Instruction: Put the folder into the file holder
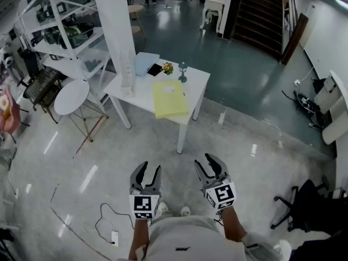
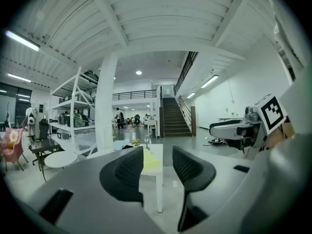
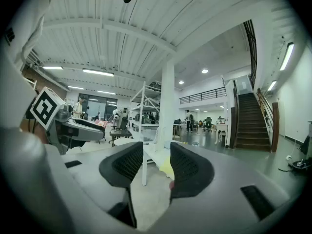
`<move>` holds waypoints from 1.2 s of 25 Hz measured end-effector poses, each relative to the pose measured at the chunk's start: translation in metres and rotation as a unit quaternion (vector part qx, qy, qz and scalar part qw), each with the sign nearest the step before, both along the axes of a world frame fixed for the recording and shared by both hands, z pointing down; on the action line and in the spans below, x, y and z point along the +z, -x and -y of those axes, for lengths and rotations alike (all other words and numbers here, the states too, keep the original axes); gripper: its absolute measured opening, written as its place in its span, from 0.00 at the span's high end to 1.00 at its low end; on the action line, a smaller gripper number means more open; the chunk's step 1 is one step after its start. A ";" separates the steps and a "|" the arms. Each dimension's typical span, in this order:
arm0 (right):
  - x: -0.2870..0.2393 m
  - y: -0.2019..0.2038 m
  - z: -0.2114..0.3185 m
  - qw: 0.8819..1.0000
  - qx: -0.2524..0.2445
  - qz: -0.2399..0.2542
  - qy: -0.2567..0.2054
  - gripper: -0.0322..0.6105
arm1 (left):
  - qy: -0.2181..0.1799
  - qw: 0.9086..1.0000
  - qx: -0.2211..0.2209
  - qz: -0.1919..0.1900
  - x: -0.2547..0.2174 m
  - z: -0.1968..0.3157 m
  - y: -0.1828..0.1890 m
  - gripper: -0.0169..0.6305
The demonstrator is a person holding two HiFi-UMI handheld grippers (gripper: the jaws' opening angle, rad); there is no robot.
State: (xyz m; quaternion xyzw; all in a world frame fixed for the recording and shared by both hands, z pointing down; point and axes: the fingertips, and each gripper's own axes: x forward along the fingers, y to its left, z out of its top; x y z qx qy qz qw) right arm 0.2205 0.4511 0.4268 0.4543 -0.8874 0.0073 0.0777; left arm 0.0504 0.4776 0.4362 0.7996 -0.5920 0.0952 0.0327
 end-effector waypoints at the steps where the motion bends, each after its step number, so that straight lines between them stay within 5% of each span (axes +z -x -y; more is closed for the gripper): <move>1: 0.001 -0.006 -0.002 1.000 -0.005 -0.001 0.000 0.67 | -0.001 1.000 -0.001 -0.001 0.000 -0.004 -0.009 0.66; 14: 0.022 -0.036 0.000 0.999 -0.043 0.013 0.030 0.67 | 0.018 1.000 -0.025 0.000 0.017 -0.015 -0.055 0.68; 30: 0.034 -0.013 0.103 0.998 -0.045 -0.003 0.040 0.67 | 0.021 0.999 -0.026 -0.002 0.028 0.095 -0.031 0.69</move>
